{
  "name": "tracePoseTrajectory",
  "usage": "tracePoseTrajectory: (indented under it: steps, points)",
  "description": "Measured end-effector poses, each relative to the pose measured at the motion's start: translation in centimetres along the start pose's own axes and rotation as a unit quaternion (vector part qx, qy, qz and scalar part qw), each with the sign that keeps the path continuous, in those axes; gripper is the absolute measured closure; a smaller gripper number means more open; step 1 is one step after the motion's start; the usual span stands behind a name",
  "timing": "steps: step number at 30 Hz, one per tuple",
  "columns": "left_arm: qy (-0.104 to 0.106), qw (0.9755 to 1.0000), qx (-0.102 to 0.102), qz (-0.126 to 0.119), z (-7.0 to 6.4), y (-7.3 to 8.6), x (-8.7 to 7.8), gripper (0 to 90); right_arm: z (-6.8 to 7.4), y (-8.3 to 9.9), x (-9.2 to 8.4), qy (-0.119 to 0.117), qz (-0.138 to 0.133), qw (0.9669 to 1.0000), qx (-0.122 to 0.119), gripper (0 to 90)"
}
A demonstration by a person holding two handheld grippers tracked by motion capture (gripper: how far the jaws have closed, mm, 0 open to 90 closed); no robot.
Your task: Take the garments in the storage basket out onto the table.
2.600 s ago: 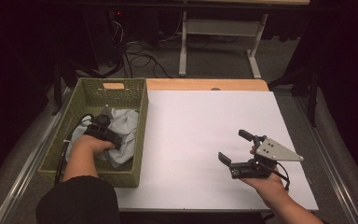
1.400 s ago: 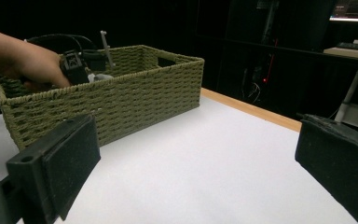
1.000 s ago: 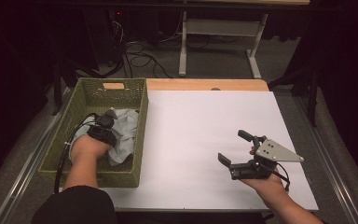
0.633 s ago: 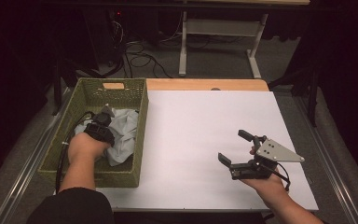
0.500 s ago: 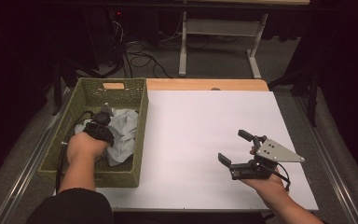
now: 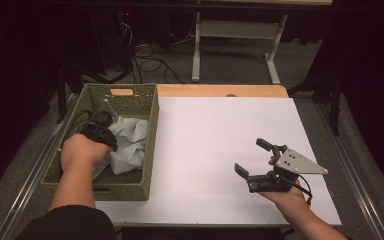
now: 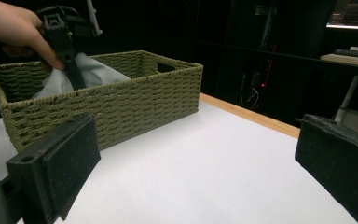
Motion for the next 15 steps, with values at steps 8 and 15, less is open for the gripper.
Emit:
tracePoseTrajectory:
  steps: [8,15]
  points:
    - [-0.005,1.0000,0.008,0.000,-0.2,0.9,-2.5,75.0,0.0,-0.1,0.0,0.002,-0.001,1.0000,0.000,1.0]
    - [-0.003,0.9999,0.008,0.011,-0.3,1.3,-3.8,75.0,0.2,-0.2,0.0,-0.001,-0.002,1.0000,-0.001,0.9]
Point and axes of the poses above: each handheld gripper's, and its own axes: x roughly forward along the jaws, y roughly out of its underside, z roughly to its left, the point moved 10 cm from there along x, roughly forward along the jaws, and after that the axes turned 10 degrees about z, right-handed, at the moved point
